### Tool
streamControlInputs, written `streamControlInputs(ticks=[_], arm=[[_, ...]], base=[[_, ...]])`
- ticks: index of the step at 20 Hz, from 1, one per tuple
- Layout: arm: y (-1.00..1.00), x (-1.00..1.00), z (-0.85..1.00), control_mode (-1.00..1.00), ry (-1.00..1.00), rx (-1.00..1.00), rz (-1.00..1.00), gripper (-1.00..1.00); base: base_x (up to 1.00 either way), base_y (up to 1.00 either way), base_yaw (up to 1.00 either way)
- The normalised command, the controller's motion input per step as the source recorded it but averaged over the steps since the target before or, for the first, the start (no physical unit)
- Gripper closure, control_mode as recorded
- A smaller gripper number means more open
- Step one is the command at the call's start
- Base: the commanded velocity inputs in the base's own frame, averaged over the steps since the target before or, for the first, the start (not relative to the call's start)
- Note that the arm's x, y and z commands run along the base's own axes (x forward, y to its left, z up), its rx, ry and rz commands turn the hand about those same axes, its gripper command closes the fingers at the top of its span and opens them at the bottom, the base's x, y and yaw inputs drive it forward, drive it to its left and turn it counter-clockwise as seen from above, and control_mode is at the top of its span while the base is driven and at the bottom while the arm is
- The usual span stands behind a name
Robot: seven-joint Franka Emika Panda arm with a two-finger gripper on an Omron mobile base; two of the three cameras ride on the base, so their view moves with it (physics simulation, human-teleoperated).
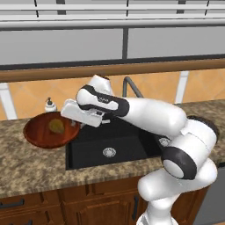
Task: Pick the avocado from the sink and place it in the bowl. Then pick the bowl and place it in the microwave. Then close the microwave door and press the start button.
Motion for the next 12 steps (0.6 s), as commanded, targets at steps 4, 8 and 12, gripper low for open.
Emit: streamControlInputs(ticks=[4,8,12], arm=[[-0.99,-0.36,1.0,-1.0,0.0,0.0,0.08,1.0],[-1.0,-0.39,1.0,-1.0,-0.01,0.0,0.07,1.0],[-0.84,-0.26,0.93,-1.0,0.01,0.0,0.01,1.0]], base=[[0.0,0.0,0.0],[0.0,0.0,0.0],[0.0,0.0,0.0]])
